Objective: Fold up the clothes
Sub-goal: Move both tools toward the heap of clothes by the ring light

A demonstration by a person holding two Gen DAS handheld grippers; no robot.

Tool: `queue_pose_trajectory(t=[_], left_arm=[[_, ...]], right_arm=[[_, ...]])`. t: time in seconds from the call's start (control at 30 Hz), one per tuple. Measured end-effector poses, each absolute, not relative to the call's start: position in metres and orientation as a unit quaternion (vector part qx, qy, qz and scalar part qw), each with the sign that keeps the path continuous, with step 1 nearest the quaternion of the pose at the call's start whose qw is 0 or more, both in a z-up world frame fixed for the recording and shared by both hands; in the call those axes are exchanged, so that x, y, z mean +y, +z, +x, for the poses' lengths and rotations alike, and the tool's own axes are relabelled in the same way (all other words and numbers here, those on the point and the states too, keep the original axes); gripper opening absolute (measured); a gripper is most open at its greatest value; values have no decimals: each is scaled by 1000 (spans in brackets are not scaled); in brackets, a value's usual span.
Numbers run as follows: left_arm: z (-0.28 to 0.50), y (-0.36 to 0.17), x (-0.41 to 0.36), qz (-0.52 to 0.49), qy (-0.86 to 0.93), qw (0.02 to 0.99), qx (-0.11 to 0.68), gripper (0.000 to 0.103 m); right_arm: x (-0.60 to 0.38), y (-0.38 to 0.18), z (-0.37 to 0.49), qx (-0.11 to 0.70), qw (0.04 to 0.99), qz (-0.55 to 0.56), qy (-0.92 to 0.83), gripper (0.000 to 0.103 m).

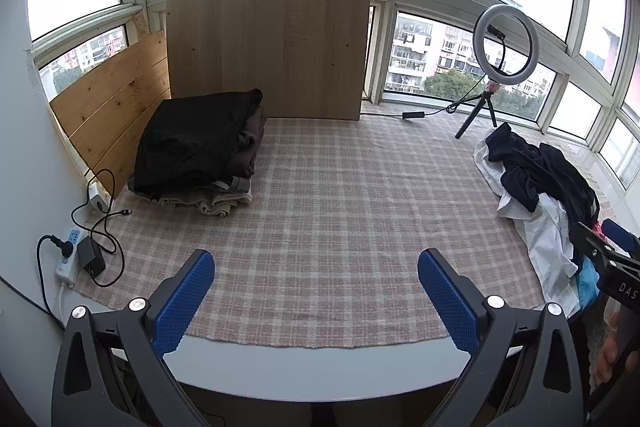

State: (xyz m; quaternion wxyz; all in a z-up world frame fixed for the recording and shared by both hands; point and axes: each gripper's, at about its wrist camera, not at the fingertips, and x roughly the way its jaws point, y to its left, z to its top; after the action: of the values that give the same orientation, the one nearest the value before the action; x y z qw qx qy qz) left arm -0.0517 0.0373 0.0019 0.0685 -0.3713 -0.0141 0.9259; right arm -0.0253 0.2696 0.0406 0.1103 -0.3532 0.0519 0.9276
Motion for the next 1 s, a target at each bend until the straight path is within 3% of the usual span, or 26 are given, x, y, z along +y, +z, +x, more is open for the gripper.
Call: queue_pose_trajectory(t=[1.0], left_arm=[[-175, 47, 189, -317, 912, 250, 70, 102]], right_arm=[[390, 52, -63, 88, 295, -329, 892, 103]])
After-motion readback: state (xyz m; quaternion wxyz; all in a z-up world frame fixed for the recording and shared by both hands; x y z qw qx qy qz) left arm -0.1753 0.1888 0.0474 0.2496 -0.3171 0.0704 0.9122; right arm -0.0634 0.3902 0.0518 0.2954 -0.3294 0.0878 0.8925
